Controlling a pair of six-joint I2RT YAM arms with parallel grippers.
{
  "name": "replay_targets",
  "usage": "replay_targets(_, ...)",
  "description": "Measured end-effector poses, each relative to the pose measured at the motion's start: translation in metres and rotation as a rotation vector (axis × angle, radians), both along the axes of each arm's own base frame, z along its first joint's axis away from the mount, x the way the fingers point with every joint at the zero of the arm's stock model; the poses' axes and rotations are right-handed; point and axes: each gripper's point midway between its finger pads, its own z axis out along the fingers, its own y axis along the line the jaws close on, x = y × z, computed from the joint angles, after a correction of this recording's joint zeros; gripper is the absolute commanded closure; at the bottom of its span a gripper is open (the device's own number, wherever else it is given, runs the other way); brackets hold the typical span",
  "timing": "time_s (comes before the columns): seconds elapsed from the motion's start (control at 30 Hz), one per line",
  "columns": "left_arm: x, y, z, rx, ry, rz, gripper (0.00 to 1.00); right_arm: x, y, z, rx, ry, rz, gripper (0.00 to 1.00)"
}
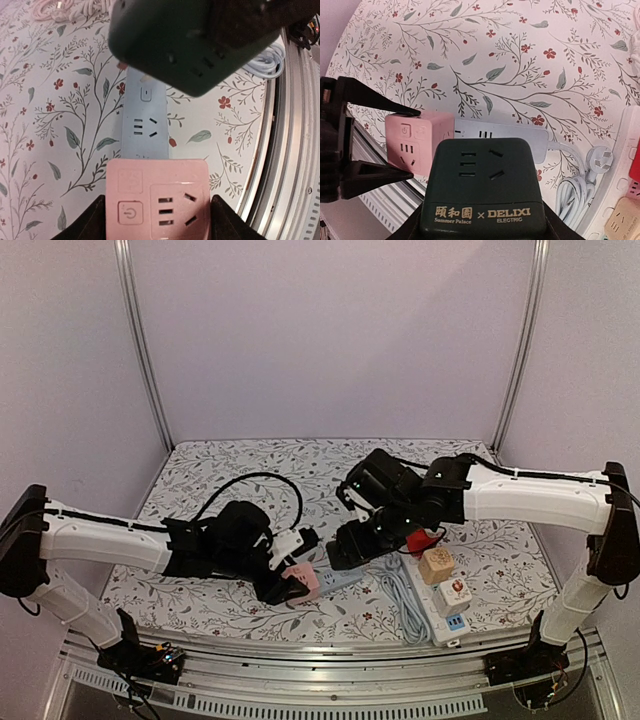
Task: Pull the plug off the socket
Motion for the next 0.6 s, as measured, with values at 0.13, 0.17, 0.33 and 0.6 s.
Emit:
replay_targets(0.13,-0.003,0.006,-0.012,0.042,0.035,0.007,0.73,0.006,0.005,0.026,0.053,-0.047,-0.013,0.78)
replay_targets(0.17,-0.004,0.007,-0.013,0.044,0.037,0.009,0.73,0.008,0.006,0.030,0.060,-0.056,-0.019,0.78)
replay_targets(0.33,-0.004,0.008,-0.013,0.041,0.043,0.015,0.73,0.018,-0.001,0.031,0.037,-0.090,-0.072,0.78)
replay_targets(0.6,-0.003,0.010,-0.013,-0.003,0.091,0.055,0.66,0.059,-0.082,0.057,-0.008,-0.208,-0.289,0.75)
